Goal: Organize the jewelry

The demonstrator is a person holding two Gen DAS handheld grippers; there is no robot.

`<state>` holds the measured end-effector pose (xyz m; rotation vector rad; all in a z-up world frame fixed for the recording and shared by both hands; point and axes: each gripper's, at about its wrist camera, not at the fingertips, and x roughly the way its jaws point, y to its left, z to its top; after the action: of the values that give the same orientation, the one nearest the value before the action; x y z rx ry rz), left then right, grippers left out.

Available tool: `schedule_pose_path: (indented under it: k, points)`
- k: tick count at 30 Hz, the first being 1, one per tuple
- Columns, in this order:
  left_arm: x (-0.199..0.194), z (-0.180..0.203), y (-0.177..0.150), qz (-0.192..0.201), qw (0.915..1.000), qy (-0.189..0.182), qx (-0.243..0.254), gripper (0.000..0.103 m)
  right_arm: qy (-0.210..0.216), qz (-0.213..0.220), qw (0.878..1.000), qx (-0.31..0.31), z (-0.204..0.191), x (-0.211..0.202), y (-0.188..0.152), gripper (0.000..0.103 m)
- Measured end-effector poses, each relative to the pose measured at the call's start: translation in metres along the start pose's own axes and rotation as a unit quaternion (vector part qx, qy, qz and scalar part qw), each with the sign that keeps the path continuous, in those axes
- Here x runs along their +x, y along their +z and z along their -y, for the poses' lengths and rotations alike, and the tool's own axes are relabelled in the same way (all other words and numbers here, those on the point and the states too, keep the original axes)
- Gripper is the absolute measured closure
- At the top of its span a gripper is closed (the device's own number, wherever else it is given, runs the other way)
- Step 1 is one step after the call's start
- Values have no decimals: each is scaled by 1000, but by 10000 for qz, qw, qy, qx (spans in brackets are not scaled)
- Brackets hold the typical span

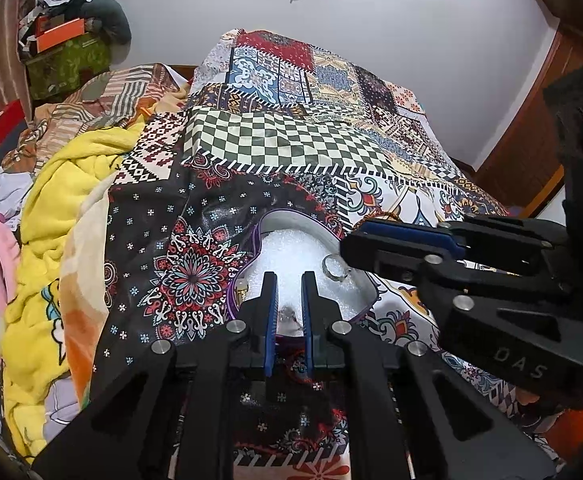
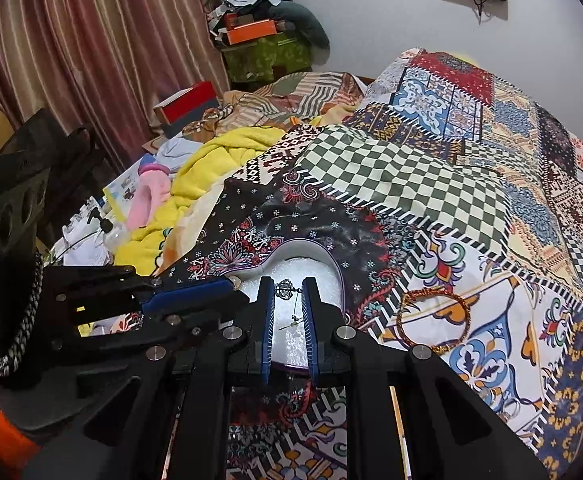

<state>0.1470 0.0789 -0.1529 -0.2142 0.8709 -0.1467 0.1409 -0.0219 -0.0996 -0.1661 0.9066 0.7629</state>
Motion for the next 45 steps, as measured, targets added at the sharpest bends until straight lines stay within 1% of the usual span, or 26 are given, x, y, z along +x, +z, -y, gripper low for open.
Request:
schedule_pose_path:
  k: [4, 5, 6, 7, 9, 11, 13, 18, 22, 27, 35, 40, 45]
  points:
    - [1, -1, 2, -48, 10000, -40, -42, 94, 63, -69, 9999, -45, -1, 1, 4, 91]
    - [1, -2, 3, -50, 10000, -34, -64, 92, 58, -59, 10000, -40, -1, -1, 5, 91]
    - [0, -3, 3, -44, 10000, -26, -85, 88, 50, -53, 10000, -31, 0, -2, 5, 90]
    - [-2, -3, 4, -19, 9999, -10, -108, 86, 53, -50, 10000, -2, 1, -4, 5, 88]
    - [-7, -4, 6, 56, 9999, 38, -133, 76, 80, -15, 9999, 78, 5, -8, 6, 83]
    - [-14, -5, 7, 139, 9998, 88, -132, 71, 42, 52, 9999, 144, 9, -14, 7, 73]
    - [-20, -4, 8, 191, 9997, 130, -124, 69, -14, 139, 9997, 177, 11, -22, 7, 68]
    - [-35, -6, 11, 325, 9989, 286, -164, 63, -194, 357, 9989, 232, 21, -45, 7, 67]
    - [-42, -5, 7, 318, 9986, 387, -162, 62, -515, 460, 9974, 218, 31, -64, 1, 67]
    - [-44, 3, -4, 180, 9988, 442, -47, 60, -853, 448, 9949, 288, 50, -82, -15, 67]
    - [-30, 21, -27, -209, 9988, 406, 158, 60, -1345, 100, 9895, 521, 87, -92, -49, 67]
    - [-18, 29, -40, -441, 9980, 409, 200, 60, -1519, -149, 9861, 659, 106, -91, -71, 67]
    - [-4, 26, -49, -654, 9970, 417, 57, 60, -1592, -363, 9830, 843, 125, -89, -90, 66]
